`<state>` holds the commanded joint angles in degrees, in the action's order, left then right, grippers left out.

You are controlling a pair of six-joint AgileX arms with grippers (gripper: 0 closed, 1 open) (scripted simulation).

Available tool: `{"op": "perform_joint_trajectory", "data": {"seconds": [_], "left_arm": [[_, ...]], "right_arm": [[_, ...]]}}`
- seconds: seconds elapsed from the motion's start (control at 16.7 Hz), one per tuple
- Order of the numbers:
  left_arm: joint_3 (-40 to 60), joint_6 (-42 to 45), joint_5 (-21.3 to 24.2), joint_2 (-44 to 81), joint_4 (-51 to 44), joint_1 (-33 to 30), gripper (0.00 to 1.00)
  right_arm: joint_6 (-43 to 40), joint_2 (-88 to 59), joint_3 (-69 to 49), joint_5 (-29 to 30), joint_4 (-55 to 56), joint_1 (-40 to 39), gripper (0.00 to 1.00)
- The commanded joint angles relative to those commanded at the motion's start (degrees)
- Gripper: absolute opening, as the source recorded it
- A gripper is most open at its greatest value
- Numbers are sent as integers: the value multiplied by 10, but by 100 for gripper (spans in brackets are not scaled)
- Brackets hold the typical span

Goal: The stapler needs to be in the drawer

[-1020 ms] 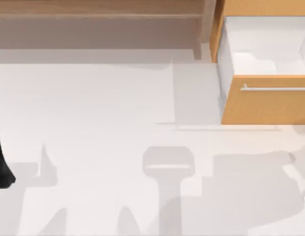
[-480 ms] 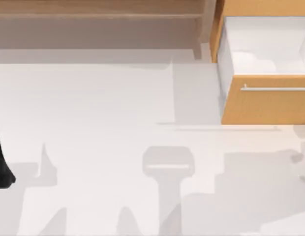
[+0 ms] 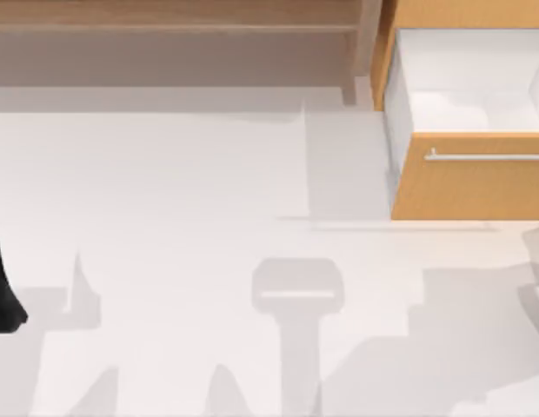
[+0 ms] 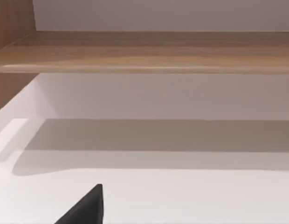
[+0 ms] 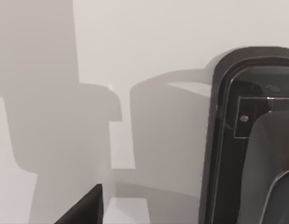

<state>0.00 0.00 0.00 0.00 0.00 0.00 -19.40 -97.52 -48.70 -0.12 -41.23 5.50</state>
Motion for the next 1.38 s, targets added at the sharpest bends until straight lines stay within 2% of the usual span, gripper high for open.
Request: {"op": "perform_joint_trajectory", "data": {"seconds": [0.78,1.38], "left_arm": [[0,0,0,0,0,0,100],[0,0,0,0,0,0,100]], "right_arm": [[0,0,0,0,0,0,2],[0,2,-3,0,-2,0,0]]}}
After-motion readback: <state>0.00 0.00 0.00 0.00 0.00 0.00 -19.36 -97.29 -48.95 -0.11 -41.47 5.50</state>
